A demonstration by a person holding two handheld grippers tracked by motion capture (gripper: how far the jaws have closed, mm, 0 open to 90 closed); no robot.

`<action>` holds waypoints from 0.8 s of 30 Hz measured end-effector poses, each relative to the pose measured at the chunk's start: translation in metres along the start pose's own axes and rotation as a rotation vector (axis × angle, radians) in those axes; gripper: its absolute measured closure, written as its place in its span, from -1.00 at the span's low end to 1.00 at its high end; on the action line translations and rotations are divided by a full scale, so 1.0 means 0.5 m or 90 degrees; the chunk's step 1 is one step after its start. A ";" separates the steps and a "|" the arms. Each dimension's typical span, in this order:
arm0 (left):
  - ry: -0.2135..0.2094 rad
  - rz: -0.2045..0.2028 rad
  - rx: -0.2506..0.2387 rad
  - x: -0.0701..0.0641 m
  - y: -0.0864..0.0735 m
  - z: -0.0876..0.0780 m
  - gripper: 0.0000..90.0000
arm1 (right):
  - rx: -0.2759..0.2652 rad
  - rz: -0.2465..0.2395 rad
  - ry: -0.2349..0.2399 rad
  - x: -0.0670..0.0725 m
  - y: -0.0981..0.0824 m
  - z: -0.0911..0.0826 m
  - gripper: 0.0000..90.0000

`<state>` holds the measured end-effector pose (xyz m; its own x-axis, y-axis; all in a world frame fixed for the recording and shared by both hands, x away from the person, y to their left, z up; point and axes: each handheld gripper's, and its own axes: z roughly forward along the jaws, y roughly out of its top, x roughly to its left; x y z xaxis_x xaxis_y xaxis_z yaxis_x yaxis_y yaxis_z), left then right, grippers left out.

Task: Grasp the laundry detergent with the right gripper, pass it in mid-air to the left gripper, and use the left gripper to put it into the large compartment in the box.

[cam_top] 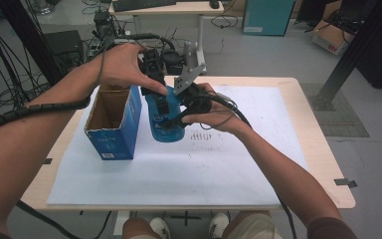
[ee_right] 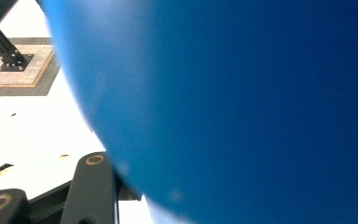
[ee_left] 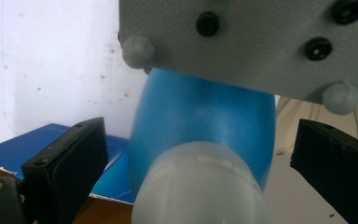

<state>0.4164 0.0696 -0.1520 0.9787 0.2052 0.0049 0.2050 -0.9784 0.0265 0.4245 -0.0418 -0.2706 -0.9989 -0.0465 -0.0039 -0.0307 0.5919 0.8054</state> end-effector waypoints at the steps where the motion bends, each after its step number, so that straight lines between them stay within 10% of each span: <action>1: -0.004 0.002 0.002 0.000 0.001 0.000 -0.91 | -0.001 -0.001 -0.001 0.000 0.000 -0.001 -0.03; 16: 0.002 0.002 -0.001 -0.002 -0.001 0.008 -0.91 | 0.000 0.003 0.000 0.004 0.003 -0.001 -0.03; 17: -0.016 -0.054 -0.040 -0.014 -0.002 0.017 -0.90 | -0.014 -0.040 -0.005 -0.007 0.001 0.002 -0.03; 24: -0.012 -0.047 -0.033 -0.013 0.000 0.018 -0.90 | -0.017 -0.049 -0.006 -0.009 0.000 0.000 -0.03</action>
<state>0.4102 0.0678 -0.1611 0.9610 0.2762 -0.0172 0.2767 -0.9578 0.0773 0.4290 -0.0415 -0.2706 -0.9940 -0.0833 -0.0715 -0.1062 0.5657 0.8178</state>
